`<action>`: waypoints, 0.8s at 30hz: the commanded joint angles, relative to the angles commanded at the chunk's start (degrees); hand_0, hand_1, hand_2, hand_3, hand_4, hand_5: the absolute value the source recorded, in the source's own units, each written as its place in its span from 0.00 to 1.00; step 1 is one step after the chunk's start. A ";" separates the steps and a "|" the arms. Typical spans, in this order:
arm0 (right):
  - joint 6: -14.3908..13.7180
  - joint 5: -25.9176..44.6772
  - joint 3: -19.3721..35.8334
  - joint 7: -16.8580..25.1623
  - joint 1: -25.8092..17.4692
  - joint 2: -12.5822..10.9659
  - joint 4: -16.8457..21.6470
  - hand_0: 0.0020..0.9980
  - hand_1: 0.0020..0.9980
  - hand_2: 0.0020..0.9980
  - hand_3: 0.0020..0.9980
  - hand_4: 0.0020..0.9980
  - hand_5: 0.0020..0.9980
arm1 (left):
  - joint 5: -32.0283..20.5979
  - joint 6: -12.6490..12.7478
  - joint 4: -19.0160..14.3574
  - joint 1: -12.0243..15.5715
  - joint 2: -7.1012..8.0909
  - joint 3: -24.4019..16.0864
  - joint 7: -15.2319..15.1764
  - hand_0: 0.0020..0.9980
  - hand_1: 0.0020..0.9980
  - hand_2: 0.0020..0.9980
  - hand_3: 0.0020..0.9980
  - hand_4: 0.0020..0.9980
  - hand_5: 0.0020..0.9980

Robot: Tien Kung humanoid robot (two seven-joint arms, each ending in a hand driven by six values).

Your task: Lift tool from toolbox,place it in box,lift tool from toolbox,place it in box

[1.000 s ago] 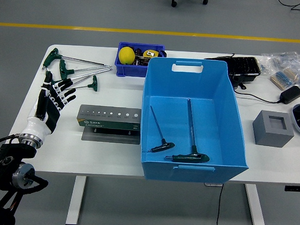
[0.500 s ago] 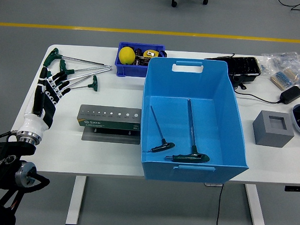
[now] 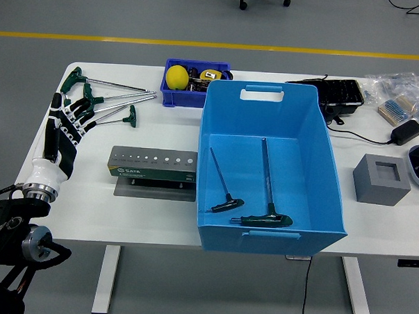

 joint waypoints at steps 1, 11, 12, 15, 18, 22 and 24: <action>-0.01 0.18 -0.20 -0.01 0.04 0.00 0.00 0.75 0.69 0.73 0.70 0.97 0.83 | 0.17 0.00 -0.11 -0.06 0.00 -0.07 0.00 0.84 0.87 0.87 0.77 1.00 1.00; -0.11 1.43 -1.35 0.20 0.64 -0.42 0.00 0.75 0.69 0.73 0.70 0.96 0.83 | 1.04 0.42 -0.65 0.11 -0.70 -2.46 0.08 0.84 0.86 0.87 0.76 1.00 1.00; -0.11 1.49 -1.48 0.15 0.59 -0.40 0.00 0.75 0.69 0.73 0.70 0.96 0.83 | 1.16 0.42 -0.73 0.01 -0.84 -2.68 0.09 0.84 0.86 0.87 0.76 1.00 1.00; -0.07 1.46 -1.75 0.06 0.45 -0.26 0.00 0.75 0.69 0.73 0.70 0.96 0.83 | 1.53 0.45 -0.78 -0.15 -0.94 -2.91 0.08 0.84 0.86 0.87 0.76 1.00 1.00; 0.08 1.50 -2.10 0.17 0.50 -0.14 0.00 0.75 0.69 0.73 0.70 0.96 0.83 | 1.69 0.55 -0.75 -0.08 -0.81 -3.07 0.05 0.84 0.86 0.87 0.76 1.00 1.00; 0.12 1.05 -1.87 0.20 0.58 -0.24 0.00 0.75 0.69 0.73 0.70 0.96 0.83 | 1.61 0.89 -0.62 0.19 -0.91 -3.33 -0.09 0.84 0.86 0.87 0.76 1.00 1.00; 0.12 1.01 -1.91 0.15 0.56 -0.30 0.00 0.75 0.69 0.73 0.70 0.96 0.83 | 1.66 1.03 -0.63 0.16 -0.92 -3.36 -0.13 0.84 0.86 0.87 0.76 1.00 1.00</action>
